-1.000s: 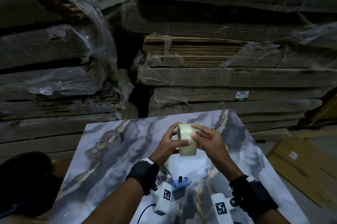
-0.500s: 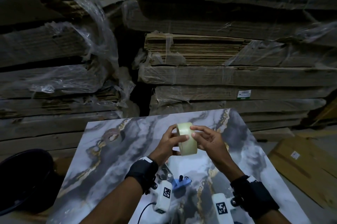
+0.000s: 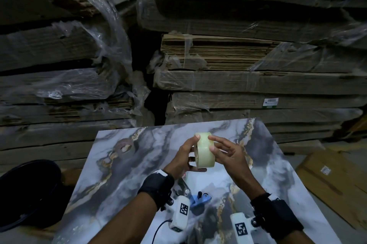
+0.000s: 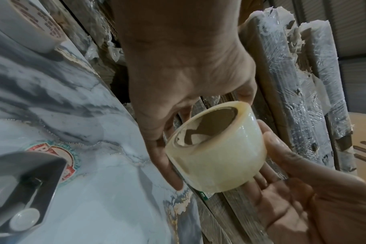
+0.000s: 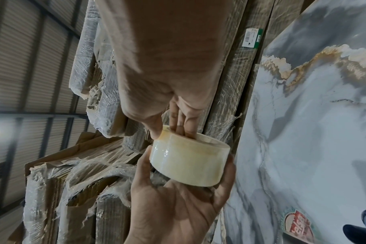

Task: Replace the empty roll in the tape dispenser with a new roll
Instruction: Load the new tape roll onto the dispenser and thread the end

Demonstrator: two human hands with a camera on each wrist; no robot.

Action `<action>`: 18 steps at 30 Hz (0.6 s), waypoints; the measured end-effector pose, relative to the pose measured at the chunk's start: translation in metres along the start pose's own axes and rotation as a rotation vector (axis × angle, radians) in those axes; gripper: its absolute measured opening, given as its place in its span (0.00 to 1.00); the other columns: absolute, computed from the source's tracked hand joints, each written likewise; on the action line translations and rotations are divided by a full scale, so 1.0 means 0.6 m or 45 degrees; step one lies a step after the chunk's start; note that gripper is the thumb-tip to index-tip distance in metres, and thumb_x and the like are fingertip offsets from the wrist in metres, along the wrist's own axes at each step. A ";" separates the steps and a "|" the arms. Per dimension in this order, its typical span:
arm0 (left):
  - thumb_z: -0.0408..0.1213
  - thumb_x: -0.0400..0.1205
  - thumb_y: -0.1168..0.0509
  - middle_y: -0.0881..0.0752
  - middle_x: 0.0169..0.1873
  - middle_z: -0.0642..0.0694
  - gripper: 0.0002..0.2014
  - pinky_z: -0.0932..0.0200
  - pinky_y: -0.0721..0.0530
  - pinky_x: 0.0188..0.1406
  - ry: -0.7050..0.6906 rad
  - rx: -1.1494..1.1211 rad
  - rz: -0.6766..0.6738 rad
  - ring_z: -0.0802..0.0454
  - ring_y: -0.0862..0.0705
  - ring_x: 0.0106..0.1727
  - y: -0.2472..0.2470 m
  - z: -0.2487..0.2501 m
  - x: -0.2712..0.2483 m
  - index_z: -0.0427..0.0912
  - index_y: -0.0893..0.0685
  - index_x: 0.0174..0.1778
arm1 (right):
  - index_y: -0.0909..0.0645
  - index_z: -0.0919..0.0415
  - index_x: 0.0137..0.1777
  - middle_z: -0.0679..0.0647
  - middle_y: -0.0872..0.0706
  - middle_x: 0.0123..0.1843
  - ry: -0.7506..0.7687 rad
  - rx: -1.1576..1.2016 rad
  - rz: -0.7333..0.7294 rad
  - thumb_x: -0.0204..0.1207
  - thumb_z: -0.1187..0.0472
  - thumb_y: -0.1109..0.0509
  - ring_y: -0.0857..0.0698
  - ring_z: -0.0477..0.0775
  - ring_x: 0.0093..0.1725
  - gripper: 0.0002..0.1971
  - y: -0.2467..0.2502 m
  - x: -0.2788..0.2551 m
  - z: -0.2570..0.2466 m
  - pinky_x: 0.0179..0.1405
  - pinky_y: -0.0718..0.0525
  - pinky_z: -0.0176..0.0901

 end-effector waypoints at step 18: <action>0.46 0.74 0.30 0.19 0.68 0.36 0.26 0.52 0.13 0.52 -0.318 0.279 -0.106 0.47 0.15 0.59 -0.020 0.031 -0.008 0.49 0.23 0.69 | 0.13 0.55 0.67 0.59 0.05 0.51 -0.096 -0.029 -0.010 0.85 0.66 0.29 0.07 0.55 0.50 0.13 0.006 -0.004 0.016 0.49 0.06 0.53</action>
Point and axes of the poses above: each hand's wrist, its own x-axis towards the middle knuckle, its own y-axis out of the back of the hand, z = x × y, the point moved 9 cm from there along x, towards the middle knuckle
